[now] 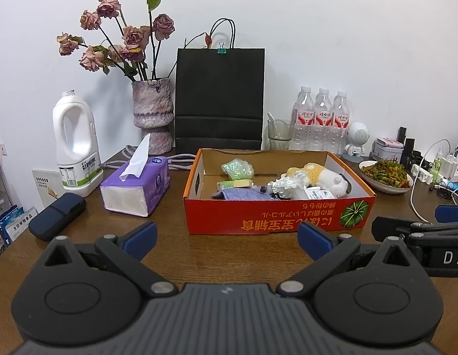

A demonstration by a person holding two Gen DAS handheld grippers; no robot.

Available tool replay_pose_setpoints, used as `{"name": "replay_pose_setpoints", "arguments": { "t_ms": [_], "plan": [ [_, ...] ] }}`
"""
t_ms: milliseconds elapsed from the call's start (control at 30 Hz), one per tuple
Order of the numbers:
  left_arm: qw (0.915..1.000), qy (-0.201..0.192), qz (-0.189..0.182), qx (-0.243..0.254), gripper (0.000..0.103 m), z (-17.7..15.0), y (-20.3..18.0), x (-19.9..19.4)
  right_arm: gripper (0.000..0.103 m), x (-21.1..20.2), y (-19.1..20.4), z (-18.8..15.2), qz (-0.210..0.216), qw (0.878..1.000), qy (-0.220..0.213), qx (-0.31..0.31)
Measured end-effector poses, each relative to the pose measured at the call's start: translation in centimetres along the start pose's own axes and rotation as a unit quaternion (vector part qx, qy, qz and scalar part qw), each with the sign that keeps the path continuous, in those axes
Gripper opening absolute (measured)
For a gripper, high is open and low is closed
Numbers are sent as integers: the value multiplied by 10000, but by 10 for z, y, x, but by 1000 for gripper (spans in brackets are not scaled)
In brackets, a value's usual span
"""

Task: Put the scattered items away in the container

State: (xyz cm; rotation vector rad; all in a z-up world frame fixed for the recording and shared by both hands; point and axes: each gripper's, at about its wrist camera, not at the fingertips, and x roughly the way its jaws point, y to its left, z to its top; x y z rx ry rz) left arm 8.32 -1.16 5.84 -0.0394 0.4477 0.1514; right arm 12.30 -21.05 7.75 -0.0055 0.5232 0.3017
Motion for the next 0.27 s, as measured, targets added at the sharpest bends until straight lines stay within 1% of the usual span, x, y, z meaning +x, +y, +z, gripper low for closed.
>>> {"name": "replay_pose_setpoints", "arguments": {
  "t_ms": [100,267],
  "plan": [
    [10000,-30,0,17,103,0,0,0,103,0,0,0,7,10000,2,3],
    [9997,-225,-62,45,103,-4,0,-1,103,1,-2,-1,34,10000,12,13]
  ]
}}
